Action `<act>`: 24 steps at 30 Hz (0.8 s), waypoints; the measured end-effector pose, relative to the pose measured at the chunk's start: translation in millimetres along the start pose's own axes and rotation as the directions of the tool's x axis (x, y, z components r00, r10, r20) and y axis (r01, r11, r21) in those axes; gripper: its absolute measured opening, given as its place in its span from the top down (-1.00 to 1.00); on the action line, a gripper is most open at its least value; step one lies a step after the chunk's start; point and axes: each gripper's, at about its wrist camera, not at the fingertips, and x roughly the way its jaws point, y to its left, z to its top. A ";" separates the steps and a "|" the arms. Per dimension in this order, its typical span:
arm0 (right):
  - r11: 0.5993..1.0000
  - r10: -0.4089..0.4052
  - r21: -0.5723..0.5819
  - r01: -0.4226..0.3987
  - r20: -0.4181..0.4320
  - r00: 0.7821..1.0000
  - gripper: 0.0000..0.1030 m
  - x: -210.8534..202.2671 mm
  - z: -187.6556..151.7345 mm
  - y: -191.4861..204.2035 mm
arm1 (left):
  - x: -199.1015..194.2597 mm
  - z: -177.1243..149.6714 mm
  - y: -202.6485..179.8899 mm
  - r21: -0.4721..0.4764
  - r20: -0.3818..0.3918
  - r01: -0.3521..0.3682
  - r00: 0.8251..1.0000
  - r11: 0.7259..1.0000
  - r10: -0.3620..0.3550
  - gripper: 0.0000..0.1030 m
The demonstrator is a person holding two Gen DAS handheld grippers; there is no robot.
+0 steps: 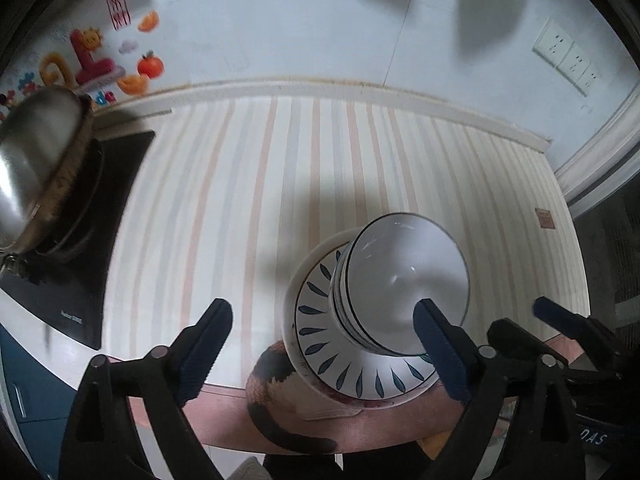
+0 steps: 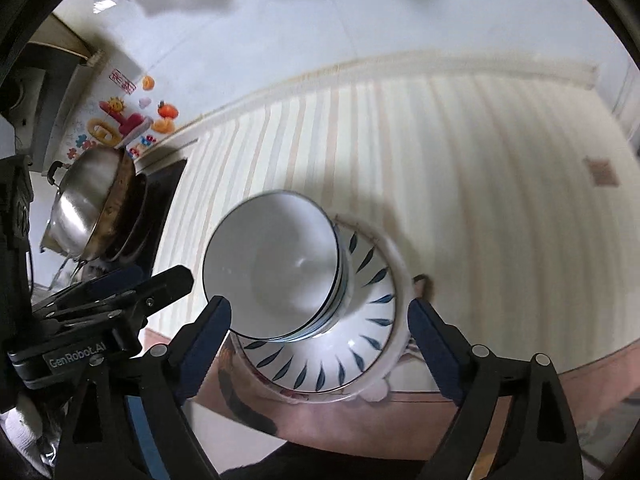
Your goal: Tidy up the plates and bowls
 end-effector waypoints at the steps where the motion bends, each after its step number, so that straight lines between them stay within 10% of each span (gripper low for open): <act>1: 1.000 -0.020 -0.008 0.020 0.020 1.000 -0.83 -9.0 -1.7 2.3 | -6.8 -0.5 -0.2 0.000 0.016 -0.007 1.000 1.000 0.007 -0.84; 24: 0.983 -0.083 -0.129 0.132 0.328 0.941 -0.91 -238.8 -117.9 42.5 | -203.2 -129.1 -28.1 -0.033 0.306 -0.054 0.950 0.998 0.061 -0.99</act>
